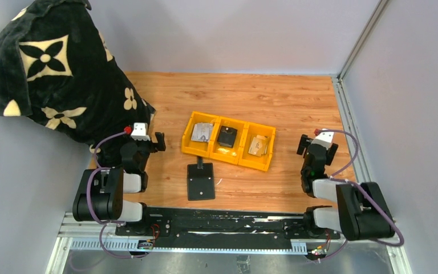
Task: Take the credit cards out of the card holder
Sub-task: Reset both arms
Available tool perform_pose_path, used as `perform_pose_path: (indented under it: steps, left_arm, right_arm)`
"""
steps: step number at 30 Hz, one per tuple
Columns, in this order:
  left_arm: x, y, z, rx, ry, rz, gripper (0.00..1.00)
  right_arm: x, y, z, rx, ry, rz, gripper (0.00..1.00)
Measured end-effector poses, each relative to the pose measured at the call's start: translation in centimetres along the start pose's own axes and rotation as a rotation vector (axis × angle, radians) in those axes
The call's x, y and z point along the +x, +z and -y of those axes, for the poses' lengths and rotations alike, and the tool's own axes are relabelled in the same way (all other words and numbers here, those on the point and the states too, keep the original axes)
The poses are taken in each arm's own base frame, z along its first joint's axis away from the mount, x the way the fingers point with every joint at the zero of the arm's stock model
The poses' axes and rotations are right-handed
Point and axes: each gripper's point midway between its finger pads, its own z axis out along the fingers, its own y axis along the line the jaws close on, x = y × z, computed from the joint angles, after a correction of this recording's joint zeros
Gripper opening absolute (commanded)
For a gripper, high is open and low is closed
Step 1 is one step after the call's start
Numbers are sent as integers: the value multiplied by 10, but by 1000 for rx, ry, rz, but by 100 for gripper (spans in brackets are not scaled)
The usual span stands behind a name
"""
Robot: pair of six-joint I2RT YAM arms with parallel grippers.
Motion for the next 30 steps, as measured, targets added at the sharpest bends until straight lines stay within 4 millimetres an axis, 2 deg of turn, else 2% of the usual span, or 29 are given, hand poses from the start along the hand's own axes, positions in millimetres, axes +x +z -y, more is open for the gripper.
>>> perform_pose_path:
  steps: [4,6,10,12,23,30]
  left_arm:
    - [-10,10,6,7,20,13,100]
    - [-11,13,9,6,33,6,100]
    - [-8,13,6,-14,42,-10,100]
    - [-6,13,4,-25,43,-16,100]
    - [-1,11,1,-39,52,-40,100]
    - [1,12,10,-24,67,-48,100]
  right_arm:
    - [20,8,-30,-154,-116,-27,92]
    - [31,12,-36,-173,-154,-69,92]
    - [11,19,-40,-171,-132,-29,93]
    - [9,19,-41,-174,-128,-23,93]
    - [8,19,-41,-175,-128,-21,93]
    - [8,19,-41,-175,-128,-20,93]
